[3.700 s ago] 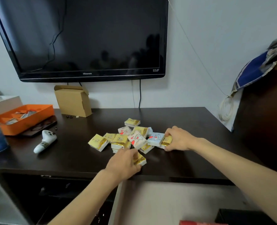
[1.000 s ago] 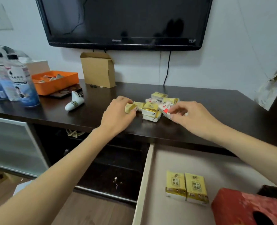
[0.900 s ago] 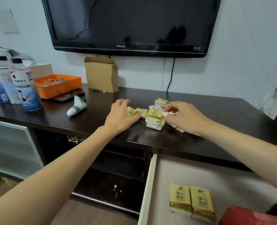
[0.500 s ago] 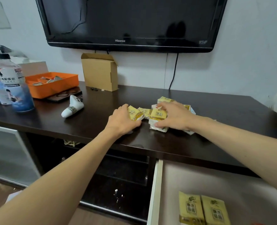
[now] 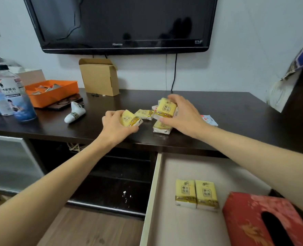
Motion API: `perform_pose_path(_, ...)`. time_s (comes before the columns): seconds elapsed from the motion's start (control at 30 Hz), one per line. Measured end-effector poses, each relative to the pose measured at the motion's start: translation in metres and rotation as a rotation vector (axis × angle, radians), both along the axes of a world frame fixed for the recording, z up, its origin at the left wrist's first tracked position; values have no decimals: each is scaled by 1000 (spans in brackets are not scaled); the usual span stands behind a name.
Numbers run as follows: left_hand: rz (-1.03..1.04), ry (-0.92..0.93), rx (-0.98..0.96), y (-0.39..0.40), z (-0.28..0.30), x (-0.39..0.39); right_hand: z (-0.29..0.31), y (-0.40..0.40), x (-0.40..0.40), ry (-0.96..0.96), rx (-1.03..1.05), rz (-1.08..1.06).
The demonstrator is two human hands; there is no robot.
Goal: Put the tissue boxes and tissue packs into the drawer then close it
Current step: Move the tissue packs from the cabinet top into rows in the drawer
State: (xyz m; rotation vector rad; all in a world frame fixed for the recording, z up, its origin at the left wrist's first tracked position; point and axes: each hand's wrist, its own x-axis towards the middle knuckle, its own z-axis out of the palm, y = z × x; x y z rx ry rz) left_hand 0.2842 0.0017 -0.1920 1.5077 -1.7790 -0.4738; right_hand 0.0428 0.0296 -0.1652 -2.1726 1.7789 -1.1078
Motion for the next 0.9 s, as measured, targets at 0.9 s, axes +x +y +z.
perform_pose_path(0.9, -719, -904, -222, 180, -84, -69, -75, 200, -46, 735, 597, 204)
